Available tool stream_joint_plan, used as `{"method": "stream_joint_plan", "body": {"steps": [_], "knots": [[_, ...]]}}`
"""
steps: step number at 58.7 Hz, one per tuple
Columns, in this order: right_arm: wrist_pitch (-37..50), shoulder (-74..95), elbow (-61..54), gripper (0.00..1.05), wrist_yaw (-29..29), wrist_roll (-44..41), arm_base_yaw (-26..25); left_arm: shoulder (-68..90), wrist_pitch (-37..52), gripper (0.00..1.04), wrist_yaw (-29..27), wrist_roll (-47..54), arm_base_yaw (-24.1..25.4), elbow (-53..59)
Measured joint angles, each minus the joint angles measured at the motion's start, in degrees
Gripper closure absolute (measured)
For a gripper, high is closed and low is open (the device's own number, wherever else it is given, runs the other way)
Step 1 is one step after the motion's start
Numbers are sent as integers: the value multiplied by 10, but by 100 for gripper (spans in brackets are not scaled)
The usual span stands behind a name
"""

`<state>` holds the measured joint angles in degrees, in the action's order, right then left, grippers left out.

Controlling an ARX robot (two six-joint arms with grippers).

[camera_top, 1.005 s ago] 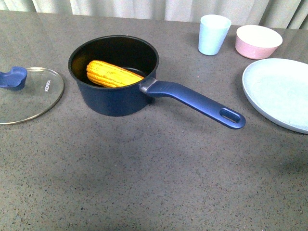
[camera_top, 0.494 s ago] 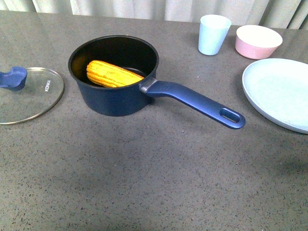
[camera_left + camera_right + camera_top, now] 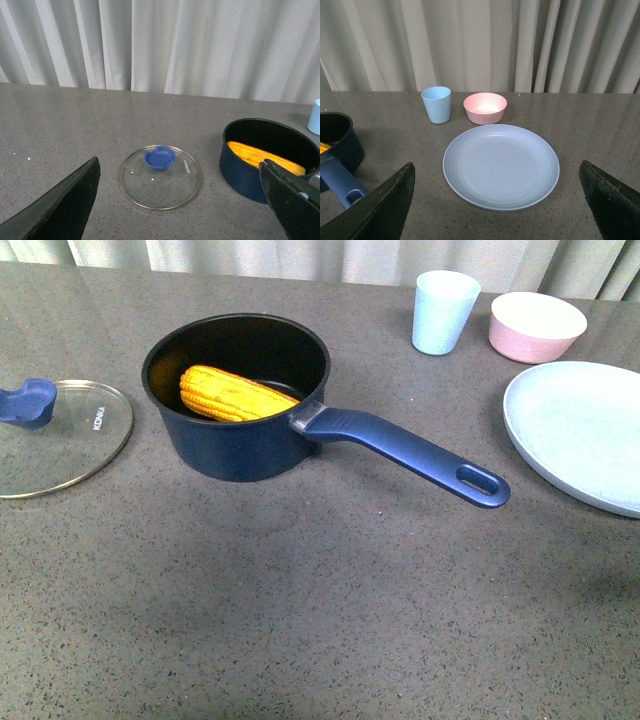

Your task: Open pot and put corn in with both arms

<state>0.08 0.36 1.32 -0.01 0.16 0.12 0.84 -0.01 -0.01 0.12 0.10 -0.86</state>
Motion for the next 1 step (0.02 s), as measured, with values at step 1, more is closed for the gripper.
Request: {"method": "stream_joint_plan", "body": {"steps": [1], "knots": [[0, 0, 0, 9, 0, 0, 0, 0, 0, 9, 0, 0, 0, 0]]}}
